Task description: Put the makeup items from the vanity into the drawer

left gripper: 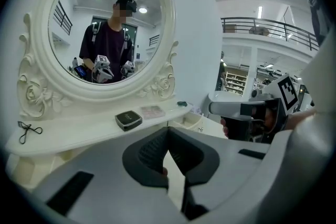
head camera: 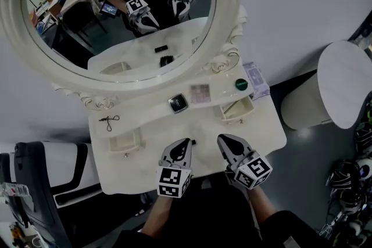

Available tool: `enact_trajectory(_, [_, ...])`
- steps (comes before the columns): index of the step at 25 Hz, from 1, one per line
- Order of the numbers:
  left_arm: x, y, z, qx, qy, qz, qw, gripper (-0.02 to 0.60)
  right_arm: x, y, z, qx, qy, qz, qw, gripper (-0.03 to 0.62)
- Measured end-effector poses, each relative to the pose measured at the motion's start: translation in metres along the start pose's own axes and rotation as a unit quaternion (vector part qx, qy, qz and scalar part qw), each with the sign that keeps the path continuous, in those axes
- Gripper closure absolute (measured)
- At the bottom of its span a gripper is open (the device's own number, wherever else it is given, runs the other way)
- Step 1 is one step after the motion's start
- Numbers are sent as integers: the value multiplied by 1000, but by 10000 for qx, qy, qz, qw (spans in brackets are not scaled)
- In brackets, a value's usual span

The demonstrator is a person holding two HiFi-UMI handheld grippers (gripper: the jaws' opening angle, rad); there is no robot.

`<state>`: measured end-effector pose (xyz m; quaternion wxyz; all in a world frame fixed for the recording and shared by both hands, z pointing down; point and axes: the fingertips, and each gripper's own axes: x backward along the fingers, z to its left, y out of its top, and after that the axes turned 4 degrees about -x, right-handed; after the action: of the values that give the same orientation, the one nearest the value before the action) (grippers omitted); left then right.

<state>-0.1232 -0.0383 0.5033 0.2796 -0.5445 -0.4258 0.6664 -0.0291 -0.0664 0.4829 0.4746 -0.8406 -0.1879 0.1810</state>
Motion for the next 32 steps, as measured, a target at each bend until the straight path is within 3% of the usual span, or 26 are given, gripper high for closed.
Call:
enact_trajectory(12, [39,-33,46,200,24,-106,9997,567,-34,-31,50,340,-31,322,9989,569])
enact_trajectory(22, [31,-55,57,357,78,-78,9993,568,-61,-65,52,904,283,1132,9890,569])
enact_trajectory(27, [27,-60,62,485,197,-24,9986,567,-72,-79,52,1258,529,1611,9774,568])
enact_trajectory(32, [20,-71,66,593,290,24,9978,568,-83,-105,49,1925,881,2272,9505,568])
